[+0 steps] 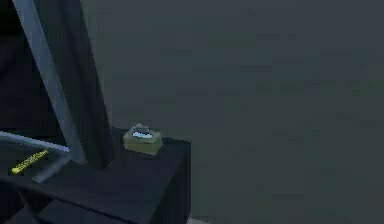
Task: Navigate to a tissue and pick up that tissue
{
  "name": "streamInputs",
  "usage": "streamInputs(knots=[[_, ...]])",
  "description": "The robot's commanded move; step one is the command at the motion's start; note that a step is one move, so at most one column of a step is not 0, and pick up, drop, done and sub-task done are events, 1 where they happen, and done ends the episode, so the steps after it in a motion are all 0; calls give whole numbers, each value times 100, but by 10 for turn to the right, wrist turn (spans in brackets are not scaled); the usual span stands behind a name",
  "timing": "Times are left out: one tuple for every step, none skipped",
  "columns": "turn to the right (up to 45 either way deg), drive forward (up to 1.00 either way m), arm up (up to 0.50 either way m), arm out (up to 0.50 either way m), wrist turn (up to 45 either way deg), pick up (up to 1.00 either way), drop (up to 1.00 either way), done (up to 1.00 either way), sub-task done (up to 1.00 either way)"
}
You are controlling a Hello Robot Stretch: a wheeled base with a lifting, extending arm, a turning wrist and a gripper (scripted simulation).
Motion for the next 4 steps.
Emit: streamInputs(knots=[[-450,0,0,0,0,0,0,0,0],[-450,0,0,0,0,0,0,0,0],[-150,0,0,0,0,0,0,0,0],[450,0,0,0,0,0,0,0,0]])
